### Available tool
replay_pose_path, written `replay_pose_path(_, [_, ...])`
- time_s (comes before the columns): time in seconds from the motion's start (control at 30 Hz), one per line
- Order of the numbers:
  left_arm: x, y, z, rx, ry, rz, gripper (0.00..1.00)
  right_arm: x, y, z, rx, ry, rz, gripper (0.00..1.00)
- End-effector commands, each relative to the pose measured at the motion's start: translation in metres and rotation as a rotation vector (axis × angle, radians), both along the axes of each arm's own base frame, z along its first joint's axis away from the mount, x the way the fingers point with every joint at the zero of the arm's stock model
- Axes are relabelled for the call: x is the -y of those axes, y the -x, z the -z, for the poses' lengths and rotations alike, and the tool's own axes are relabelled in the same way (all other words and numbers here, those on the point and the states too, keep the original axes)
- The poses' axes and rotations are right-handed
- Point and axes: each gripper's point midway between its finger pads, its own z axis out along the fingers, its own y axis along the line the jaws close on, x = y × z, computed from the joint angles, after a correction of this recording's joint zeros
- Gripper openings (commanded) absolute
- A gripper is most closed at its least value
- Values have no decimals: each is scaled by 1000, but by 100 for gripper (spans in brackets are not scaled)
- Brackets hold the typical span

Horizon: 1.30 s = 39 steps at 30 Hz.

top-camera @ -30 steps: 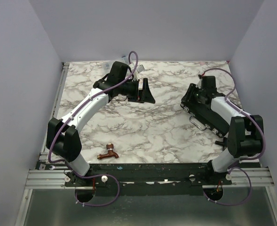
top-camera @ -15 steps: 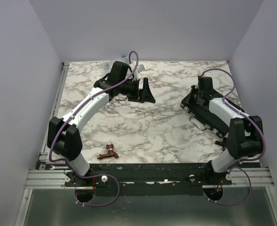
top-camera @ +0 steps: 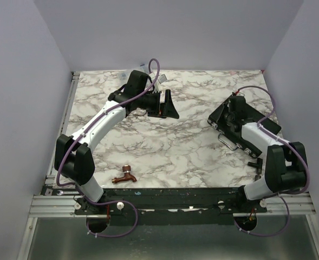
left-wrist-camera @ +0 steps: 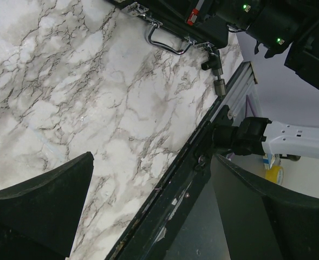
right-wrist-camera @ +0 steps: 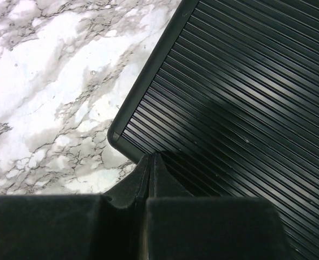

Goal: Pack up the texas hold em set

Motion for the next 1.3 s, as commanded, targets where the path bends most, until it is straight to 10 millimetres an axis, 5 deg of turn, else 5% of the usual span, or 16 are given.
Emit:
replay_pose_path(0.0, [4,3,-10,20,18,29,88,-25,91,67,-361,-11,-81,1])
replay_pose_path(0.3, [5,3,-9,20,15,30,89,-32,106,67,-333,21,-65,1])
replay_pose_path(0.73, [5,4,-8,23,6,33,89,-37,68,-8,-128,-8,-41,1])
replay_pose_path(1.17, [6,4,-7,22,3,38,89,-37,85,40,-222,-11,-41,1])
replay_pose_path(1.27, [6,4,-6,20,0,38,89,-39,87,38,-218,-34,-37,1])
